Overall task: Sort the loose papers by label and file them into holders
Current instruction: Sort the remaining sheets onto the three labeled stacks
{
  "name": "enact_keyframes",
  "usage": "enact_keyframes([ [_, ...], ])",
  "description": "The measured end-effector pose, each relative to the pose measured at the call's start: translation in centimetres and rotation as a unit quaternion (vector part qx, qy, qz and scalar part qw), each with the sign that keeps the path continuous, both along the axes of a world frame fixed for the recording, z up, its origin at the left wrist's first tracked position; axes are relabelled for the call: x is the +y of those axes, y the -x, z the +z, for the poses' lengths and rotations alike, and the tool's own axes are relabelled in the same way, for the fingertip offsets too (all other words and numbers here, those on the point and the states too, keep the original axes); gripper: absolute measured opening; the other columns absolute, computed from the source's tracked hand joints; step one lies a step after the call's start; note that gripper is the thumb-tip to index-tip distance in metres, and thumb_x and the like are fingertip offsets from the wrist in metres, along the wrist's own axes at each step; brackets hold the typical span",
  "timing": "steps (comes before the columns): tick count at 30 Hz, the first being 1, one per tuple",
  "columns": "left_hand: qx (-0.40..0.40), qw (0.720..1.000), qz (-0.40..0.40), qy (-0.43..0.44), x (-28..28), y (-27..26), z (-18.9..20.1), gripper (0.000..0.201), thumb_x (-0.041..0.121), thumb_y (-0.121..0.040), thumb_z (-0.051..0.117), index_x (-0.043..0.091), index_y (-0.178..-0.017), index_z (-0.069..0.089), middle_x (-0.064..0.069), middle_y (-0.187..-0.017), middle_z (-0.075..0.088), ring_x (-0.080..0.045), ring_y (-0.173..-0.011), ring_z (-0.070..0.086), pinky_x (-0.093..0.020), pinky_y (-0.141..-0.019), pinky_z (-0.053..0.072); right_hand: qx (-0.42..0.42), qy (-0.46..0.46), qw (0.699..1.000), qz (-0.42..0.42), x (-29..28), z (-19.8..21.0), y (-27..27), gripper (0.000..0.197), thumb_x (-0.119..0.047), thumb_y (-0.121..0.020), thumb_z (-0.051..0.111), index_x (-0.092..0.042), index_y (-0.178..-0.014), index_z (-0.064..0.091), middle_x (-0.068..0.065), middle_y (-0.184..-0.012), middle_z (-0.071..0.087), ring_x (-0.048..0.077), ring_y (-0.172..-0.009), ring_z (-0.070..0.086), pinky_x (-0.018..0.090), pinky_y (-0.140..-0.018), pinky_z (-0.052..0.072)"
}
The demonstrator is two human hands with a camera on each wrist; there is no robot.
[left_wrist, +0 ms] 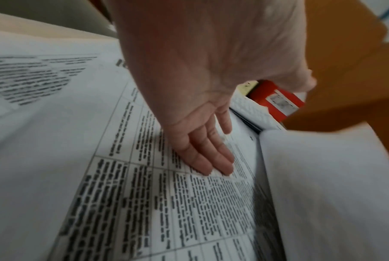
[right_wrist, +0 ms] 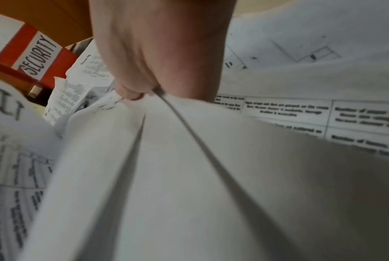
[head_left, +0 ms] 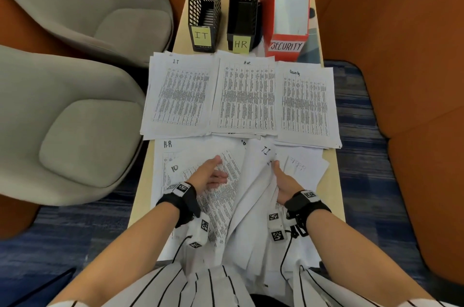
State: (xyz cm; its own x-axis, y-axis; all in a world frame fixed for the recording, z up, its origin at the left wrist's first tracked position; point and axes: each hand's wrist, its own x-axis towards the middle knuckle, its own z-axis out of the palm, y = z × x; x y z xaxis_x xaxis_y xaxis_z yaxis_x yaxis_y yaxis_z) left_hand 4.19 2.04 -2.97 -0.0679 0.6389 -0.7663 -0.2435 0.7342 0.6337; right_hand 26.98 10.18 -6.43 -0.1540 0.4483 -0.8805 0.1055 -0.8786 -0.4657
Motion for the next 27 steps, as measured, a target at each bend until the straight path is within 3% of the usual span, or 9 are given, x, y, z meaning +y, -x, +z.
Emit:
enact_keyframes([
  [2,0.010,0.998,-0.056,-0.029,-0.2,-0.3,0.0,0.073,0.062,-0.081,0.050,0.019,-0.138,0.036,-0.012,-0.121,0.059,-0.018,-0.096,0.064,-0.026,-0.075,0.050,-0.063,-0.030,0.997,0.028,0.3,-2.6,-0.5,0.115,-0.091,-0.045,0.059,-0.010,-0.127,0.057,0.010,-0.121,0.066,0.028,-0.109,0.065,0.046,-0.096,0.052],
  [5,0.016,0.995,-0.071,-0.061,-0.4,-0.6,-0.5,0.100,0.072,-0.059,0.062,0.026,-0.142,0.028,-0.007,-0.122,0.053,-0.009,-0.076,0.060,-0.023,-0.065,0.052,-0.027,-0.043,0.999,0.002,-0.1,0.0,0.3,0.064,-0.053,-0.082,0.067,-0.002,-0.120,0.061,0.016,-0.115,0.069,0.031,-0.104,0.067,0.047,-0.097,0.051],
  [11,0.152,0.987,-0.046,-0.028,-0.6,0.6,-1.7,0.015,0.023,-0.099,0.039,0.013,-0.105,0.049,-0.010,-0.089,0.054,-0.020,-0.074,0.050,-0.043,-0.072,0.044,-0.093,-0.110,0.989,-0.037,-0.1,0.3,0.3,0.060,-0.043,-0.074,0.073,-0.012,-0.124,0.062,0.009,-0.116,0.068,0.032,-0.104,0.064,0.050,-0.097,0.050],
  [13,0.070,0.998,-0.004,0.003,-0.6,0.7,-1.6,0.040,0.040,-0.098,0.038,0.012,-0.127,0.043,-0.026,-0.117,0.052,-0.023,-0.082,0.056,-0.040,-0.074,0.045,-0.124,-0.170,0.977,-0.028,-0.1,0.8,1.1,0.066,-0.047,-0.073,0.066,-0.014,-0.129,0.057,0.008,-0.120,0.066,0.030,-0.106,0.063,0.048,-0.097,0.050],
  [15,0.005,1.000,-0.004,0.024,-0.7,0.1,-0.6,0.074,0.063,-0.088,0.042,0.027,-0.148,0.017,-0.010,-0.153,0.028,-0.033,-0.131,0.041,-0.049,-0.101,0.037,-0.101,-0.196,0.975,0.031,-0.9,2.3,2.7,0.081,-0.061,-0.071,0.058,-0.019,-0.139,0.047,0.003,-0.131,0.059,0.027,-0.118,0.058,0.045,-0.102,0.047],
  [18,-0.009,0.997,-0.045,-0.065,-0.7,-1.5,0.5,0.106,0.067,-0.070,0.066,0.031,-0.148,0.004,-0.002,-0.155,0.025,-0.026,-0.139,0.033,-0.048,-0.114,0.028,0.060,-0.110,0.972,0.201,-2.2,5.6,6.0,0.066,-0.065,-0.092,0.035,-0.022,-0.142,0.041,-0.003,-0.128,0.050,0.021,-0.127,0.048,0.036,-0.102,0.044],
  [21,0.111,0.982,-0.114,-0.101,-0.7,-1.8,0.7,0.077,0.016,-0.073,0.075,0.022,-0.133,0.027,0.004,-0.117,0.053,-0.017,-0.109,0.055,-0.035,-0.094,0.051,0.110,-0.083,0.974,0.182,-1.9,6.7,6.4,0.067,-0.064,-0.095,0.026,-0.016,-0.136,0.050,0.003,-0.119,0.057,0.027,-0.121,0.054,0.039,-0.102,0.045],
  [23,0.157,0.981,-0.081,-0.082,-0.9,-0.9,0.7,0.031,0.003,-0.069,0.063,0.007,-0.097,0.052,-0.003,-0.088,0.058,-0.022,-0.085,0.059,-0.047,-0.083,0.054,-0.002,-0.179,0.975,0.132,-0.6,5.7,5.2,0.049,-0.049,-0.099,0.037,-0.012,-0.121,0.060,0.007,-0.113,0.064,0.030,-0.114,0.059,0.040,-0.099,0.046],
  [27,0.049,0.998,-0.022,-0.012,-2.5,3.3,0.7,0.030,0.005,-0.075,0.070,0.004,-0.104,0.061,-0.018,-0.105,0.068,-0.033,-0.094,0.066,-0.048,-0.092,0.050,-0.220,-0.331,0.901,0.172,2.1,3.9,1.0,0.057,-0.037,-0.085,0.070,-0.010,-0.131,0.049,0.008,-0.127,0.051,0.025,-0.118,0.052,0.035,-0.100,0.042],
])
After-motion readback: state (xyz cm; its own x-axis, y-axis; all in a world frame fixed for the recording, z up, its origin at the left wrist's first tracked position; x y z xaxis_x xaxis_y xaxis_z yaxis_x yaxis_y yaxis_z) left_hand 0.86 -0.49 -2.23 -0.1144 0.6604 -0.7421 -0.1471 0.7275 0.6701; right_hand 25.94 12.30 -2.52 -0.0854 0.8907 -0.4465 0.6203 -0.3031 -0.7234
